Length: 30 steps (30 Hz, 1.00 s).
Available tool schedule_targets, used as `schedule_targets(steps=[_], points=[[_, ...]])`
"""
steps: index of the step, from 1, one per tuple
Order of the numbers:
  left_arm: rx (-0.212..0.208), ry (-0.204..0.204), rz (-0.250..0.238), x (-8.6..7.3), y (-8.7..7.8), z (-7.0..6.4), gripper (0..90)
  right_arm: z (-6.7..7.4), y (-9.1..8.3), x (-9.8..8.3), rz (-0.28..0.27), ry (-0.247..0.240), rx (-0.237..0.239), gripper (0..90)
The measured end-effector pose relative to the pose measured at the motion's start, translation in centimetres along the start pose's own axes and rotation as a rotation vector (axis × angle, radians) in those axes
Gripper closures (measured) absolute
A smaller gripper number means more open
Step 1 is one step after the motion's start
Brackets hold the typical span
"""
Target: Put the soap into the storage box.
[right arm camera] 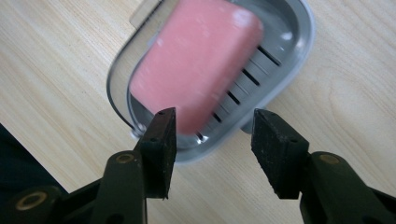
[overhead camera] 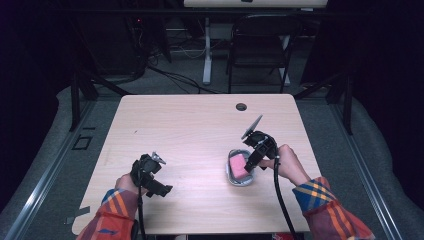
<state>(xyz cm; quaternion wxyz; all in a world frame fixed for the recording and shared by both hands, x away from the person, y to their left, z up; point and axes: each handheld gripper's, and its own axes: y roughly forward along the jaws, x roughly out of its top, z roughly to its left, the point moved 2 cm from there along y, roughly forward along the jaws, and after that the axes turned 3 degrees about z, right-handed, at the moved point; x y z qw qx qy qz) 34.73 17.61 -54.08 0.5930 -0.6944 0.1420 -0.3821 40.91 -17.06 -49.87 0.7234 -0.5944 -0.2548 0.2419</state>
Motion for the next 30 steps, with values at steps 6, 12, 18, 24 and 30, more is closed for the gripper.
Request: schedule_targets(steps=[6, 12, 18, 24, 30], points=[[0.002, -0.001, -0.002, 0.0, 0.0, 0.0, 0.3, -0.2, -0.5, -0.3, -0.033, -0.016, -0.002, 46.4], [0.002, -0.003, -0.003, 0.0, 0.0, 0.0, 0.3, -0.6, -1.3, -1.0, -0.068, -0.025, -0.009, 42.1], [0.004, -0.002, -0.003, 0.0, -0.1, 0.0, 0.3, -0.9, -2.4, -2.1, -0.109, -0.058, -0.040, 34.2], [0.003, 0.001, -0.005, 0.0, -0.1, 0.0, 0.3, -1.3, -3.2, -3.6, -0.149, -0.060, -0.078, 23.0], [0.000, 0.003, -0.006, -0.1, -0.1, 0.0, 0.3, -2.1, -3.3, -5.0, -0.158, -0.041, -0.114, 15.1]])
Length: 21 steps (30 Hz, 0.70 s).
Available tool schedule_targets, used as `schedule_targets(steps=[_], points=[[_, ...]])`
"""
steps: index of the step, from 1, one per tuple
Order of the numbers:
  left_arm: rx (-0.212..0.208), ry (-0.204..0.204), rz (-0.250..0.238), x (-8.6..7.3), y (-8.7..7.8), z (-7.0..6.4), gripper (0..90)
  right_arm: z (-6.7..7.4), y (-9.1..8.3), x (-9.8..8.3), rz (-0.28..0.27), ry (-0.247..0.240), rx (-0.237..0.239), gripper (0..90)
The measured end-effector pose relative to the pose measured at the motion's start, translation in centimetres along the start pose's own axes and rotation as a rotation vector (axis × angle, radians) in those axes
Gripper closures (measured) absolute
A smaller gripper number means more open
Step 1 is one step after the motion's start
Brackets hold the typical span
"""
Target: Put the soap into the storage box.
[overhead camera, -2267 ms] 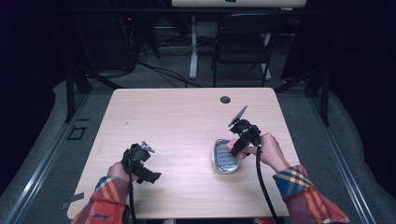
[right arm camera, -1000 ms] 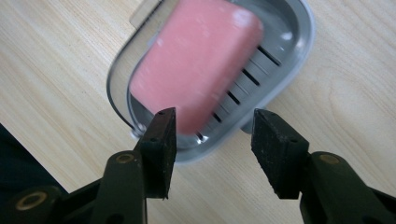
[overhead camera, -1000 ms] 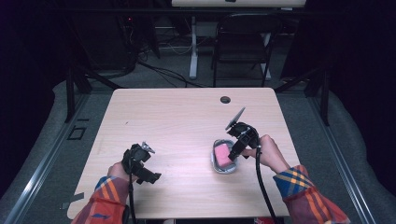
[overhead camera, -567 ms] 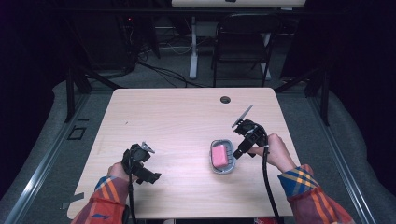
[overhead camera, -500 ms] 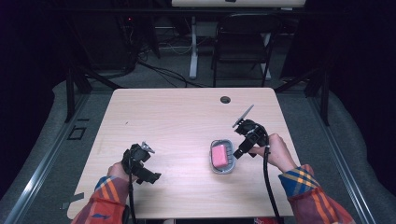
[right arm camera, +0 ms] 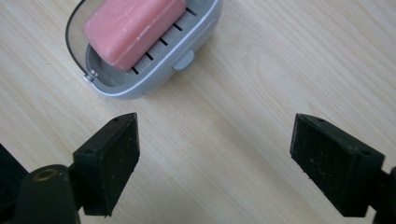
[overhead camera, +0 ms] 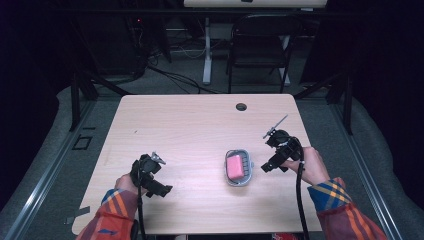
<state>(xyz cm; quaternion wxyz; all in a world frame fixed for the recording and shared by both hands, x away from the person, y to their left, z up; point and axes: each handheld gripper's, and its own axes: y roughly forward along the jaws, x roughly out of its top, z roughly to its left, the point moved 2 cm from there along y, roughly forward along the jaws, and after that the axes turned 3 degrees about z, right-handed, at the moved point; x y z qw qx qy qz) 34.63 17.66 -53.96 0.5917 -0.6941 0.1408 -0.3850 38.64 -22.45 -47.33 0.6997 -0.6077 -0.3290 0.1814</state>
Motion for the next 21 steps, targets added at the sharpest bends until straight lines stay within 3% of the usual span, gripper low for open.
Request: schedule_targets(steps=[8, 9, 15, 17, 21], points=[[0.003, -0.001, 0.000, 0.0, -0.1, 0.0, 0.3, -0.6, 0.5, -2.0, -0.035, 0.023, -0.010, 10.2], [0.003, 0.000, 0.001, 0.0, -0.1, 0.0, 0.3, -0.8, 0.5, -2.2, -0.010, 0.005, -0.024, 9.3], [0.003, -0.001, 0.001, 0.0, 0.0, 0.0, 0.3, -1.2, 1.1, -3.7, -0.029, 0.005, -0.033, 4.6], [0.003, -0.001, 0.001, 0.0, -0.1, 0.0, 0.3, -1.3, 1.6, -4.7, -0.031, -0.017, -0.054, 3.0], [0.004, 0.000, 0.002, 0.0, 0.0, 0.0, 0.3, -1.5, 2.5, -6.0, -0.017, -0.022, -0.059, 1.2]])
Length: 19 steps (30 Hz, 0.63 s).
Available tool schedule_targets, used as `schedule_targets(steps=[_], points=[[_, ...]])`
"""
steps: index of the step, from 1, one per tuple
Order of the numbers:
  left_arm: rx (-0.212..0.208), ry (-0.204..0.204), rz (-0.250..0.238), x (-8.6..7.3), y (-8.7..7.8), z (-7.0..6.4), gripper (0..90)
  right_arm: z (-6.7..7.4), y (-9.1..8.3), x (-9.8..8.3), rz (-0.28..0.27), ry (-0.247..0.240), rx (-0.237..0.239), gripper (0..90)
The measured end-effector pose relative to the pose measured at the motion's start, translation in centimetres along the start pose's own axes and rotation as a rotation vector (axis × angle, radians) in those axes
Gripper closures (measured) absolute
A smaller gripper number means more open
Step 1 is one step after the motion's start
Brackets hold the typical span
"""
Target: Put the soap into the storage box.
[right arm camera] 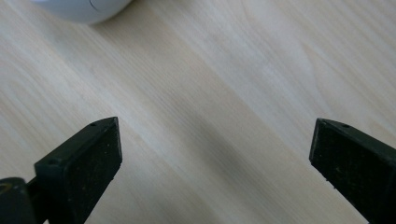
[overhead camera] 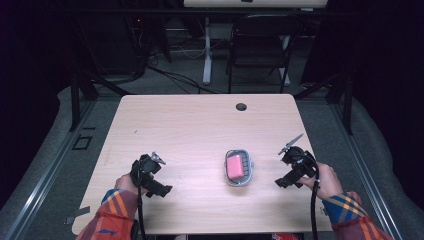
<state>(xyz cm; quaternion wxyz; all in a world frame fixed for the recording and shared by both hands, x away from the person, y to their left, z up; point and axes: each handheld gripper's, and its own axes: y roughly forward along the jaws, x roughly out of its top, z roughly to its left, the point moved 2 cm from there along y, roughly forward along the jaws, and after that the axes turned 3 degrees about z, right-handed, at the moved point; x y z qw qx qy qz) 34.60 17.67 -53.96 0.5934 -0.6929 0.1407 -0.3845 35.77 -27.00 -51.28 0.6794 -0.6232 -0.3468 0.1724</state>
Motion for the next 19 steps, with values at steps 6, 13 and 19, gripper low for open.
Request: schedule_targets(steps=[6, 13, 19], points=[[-0.001, -0.001, 0.004, 0.0, 0.0, 0.0, 0.2, -0.2, 1.2, -1.9, 0.042, 0.000, -0.004, 0.0], [-0.002, 0.001, 0.006, 0.0, 0.1, 0.0, 0.1, 0.6, 2.5, -3.7, 0.096, -0.059, -0.029, 0.0], [-0.007, 0.013, 0.002, 0.1, 0.1, -0.1, 0.2, 0.4, 3.1, -4.0, 0.106, -0.072, -0.045, 0.0]])
